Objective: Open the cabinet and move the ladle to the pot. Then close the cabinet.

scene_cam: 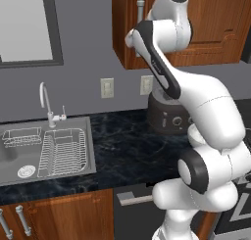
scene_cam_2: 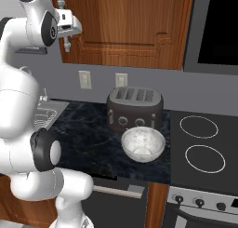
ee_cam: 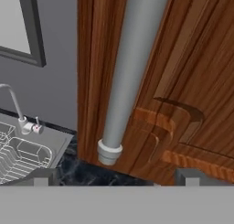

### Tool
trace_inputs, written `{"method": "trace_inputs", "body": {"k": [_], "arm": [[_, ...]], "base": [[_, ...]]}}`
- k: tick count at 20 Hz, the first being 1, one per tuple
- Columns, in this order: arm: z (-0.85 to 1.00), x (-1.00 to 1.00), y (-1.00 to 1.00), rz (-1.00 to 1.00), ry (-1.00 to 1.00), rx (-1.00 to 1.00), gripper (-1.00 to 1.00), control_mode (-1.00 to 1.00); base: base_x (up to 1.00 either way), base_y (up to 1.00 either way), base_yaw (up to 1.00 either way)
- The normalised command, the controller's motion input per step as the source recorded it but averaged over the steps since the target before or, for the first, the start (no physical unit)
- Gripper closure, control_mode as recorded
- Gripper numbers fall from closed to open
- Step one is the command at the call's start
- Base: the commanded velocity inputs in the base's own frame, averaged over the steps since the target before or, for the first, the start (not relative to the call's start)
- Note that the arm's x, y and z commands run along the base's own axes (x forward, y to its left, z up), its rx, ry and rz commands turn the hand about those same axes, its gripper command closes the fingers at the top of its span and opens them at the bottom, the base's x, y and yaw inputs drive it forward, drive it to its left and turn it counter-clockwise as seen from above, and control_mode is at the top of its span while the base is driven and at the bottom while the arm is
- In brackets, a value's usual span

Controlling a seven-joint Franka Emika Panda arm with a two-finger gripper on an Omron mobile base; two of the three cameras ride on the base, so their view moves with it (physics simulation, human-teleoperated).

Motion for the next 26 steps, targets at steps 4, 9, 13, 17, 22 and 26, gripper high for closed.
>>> {"method": "trace_inputs", "body": {"k": [4,9,13,17,22,26], "arm": [[0.00,0.18,0.00,0.00,-0.03,0.00,-1.00,-1.00],[0.00,0.31,0.00,0.00,0.00,0.00,-1.00,-1.00],[0.00,0.31,0.01,0.00,0.00,0.00,-1.00,-1.00],[0.00,0.22,0.08,0.00,0.00,0.00,-1.00,-1.00],[0.00,0.17,0.30,0.00,-0.04,0.00,-1.00,-1.00],[0.00,0.23,0.30,0.00,0.00,0.00,-1.00,-1.00]], "base": [[0.00,0.00,0.00],[0.00,0.00,0.00],[0.00,0.00,0.00],[0.00,0.00,0.00],[0.00,0.00,0.00],[0.00,0.00,0.00]]}}
